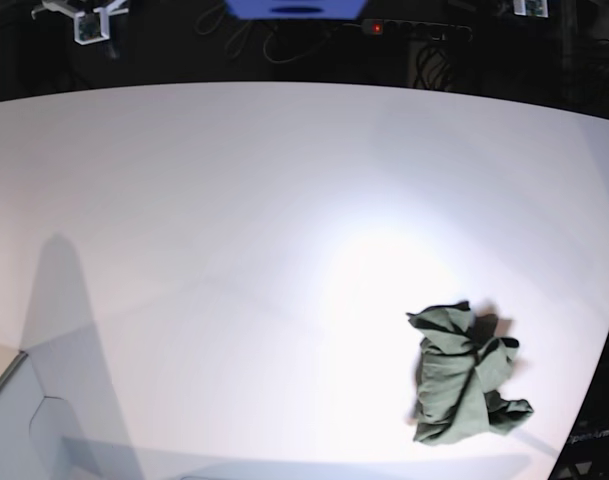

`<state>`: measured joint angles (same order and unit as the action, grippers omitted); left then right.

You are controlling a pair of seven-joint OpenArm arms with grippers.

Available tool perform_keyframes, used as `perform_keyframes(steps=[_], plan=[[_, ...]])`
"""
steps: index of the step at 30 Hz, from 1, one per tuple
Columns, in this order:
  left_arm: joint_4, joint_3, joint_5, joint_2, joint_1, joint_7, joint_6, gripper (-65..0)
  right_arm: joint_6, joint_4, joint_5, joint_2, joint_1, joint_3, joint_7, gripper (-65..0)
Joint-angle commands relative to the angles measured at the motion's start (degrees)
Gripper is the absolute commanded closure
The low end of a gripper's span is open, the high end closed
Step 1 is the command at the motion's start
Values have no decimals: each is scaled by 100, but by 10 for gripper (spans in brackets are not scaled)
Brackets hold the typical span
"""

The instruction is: Layout the t-shirt on the table in an organized manner, then fold the t-shirt properly

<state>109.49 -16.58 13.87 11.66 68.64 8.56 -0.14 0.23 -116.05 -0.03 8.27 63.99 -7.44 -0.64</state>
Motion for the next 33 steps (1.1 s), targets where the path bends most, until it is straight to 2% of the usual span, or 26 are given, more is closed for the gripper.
perform_keyframes(steps=[1,4,13,15,17,21,23,26,28,33], plan=[[264,-78,33,16,129,-166,1,-1,8,-83,-1,21,67,-7,113,0],[572,-254,33,-45,138,-166,1,-1,8,-101,-1,3,-205,10,113,0],[633,-738,33,-854,-319,-174,-43,-2,17,-118,-1,-5,-1287,195,86,-4],[633,-738,33,-916,-398,-174,-43,-3,17,-118,-1,3,-1559,441,78,-48],[660,-738,33,-977,-495,-174,-43,-4,17,-83,-1,21,-1946,775,42,-120],[660,-738,33,-1109,-618,-174,-34,-13,17,-74,-1,30,-2693,1346,-775,-275],[668,-738,42,-1197,-697,-174,-25,-61,61,-48,-1,109,-3080,1584,-1522,-338],[668,-738,42,-1425,-803,-183,-34,-159,500,-48,-1,127,-3396,1768,-2234,-376],[668,-738,42,-1531,-970,-183,-34,-219,808,-30,-1,30,-3440,1760,-2278,-377],[668,-738,42,-1557,-1655,-174,-25,-246,852,-30,-1,12,-3432,1760,-2296,-377]])
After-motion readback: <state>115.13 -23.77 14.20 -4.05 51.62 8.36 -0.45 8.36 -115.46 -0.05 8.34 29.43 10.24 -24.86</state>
